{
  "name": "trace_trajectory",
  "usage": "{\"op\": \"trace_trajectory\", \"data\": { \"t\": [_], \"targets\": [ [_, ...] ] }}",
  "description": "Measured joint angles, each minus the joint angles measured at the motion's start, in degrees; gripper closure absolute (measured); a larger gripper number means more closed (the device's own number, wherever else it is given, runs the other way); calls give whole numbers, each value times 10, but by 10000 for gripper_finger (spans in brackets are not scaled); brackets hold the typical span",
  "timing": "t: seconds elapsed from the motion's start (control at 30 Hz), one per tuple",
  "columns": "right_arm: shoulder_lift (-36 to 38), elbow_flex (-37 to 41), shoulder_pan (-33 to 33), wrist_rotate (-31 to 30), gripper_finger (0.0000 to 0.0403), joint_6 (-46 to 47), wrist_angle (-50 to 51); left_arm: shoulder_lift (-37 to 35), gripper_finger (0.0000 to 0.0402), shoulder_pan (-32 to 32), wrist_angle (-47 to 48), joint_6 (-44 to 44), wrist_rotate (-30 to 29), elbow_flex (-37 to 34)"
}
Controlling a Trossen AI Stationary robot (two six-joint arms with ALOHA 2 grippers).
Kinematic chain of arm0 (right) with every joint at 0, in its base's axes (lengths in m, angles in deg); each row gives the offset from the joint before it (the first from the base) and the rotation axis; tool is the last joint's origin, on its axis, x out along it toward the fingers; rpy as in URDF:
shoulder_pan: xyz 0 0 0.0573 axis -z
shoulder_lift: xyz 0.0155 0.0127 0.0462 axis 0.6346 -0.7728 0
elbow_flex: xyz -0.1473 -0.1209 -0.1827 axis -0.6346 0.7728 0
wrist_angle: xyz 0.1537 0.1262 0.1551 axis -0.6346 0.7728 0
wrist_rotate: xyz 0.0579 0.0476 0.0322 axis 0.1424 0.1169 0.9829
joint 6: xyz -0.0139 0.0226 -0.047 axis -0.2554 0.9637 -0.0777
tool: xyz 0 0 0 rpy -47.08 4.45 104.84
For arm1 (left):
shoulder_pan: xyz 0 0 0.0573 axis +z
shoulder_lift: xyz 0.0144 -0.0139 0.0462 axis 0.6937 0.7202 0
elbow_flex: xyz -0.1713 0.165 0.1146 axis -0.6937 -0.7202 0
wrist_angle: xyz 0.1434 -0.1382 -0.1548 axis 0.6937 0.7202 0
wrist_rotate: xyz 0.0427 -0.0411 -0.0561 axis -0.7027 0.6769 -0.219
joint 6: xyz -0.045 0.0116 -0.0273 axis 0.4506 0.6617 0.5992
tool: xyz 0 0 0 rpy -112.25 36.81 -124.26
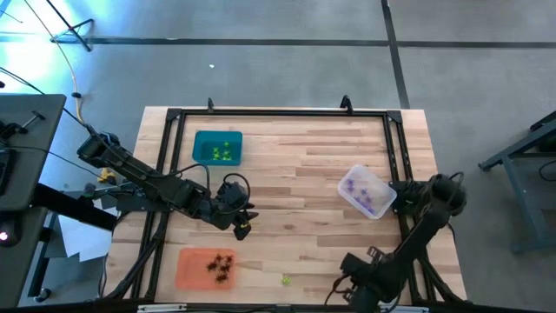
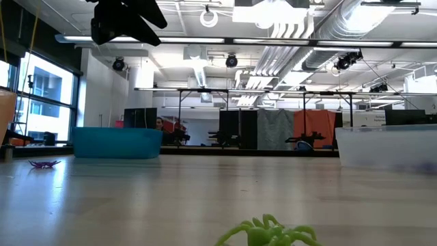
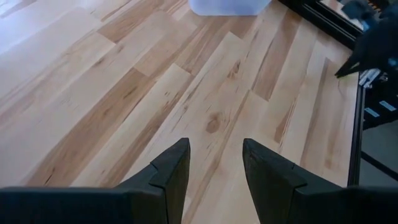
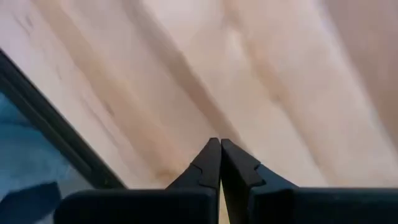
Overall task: Sort Halloween decoration
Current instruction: Put the green spider toy into the blue bin
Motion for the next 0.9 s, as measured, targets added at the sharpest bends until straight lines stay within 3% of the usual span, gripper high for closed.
{"op": "trace_trajectory", "data": {
  "t": [0.23,0.43,0.6,0.9],
  "targets": [
    [69,0,36,-186,403,-56,-1,1,266,0,-25,-11,1,0],
    [109,-1,92,-325,403,-199,-45,38,266,-5,-156,-113,38,0],
    [124,-1,140,-368,403,-369,-138,69,266,-8,-212,-193,78,0],
    [127,-1,215,-367,403,-627,-256,85,266,-3,-226,-294,59,0]
  ]
}}
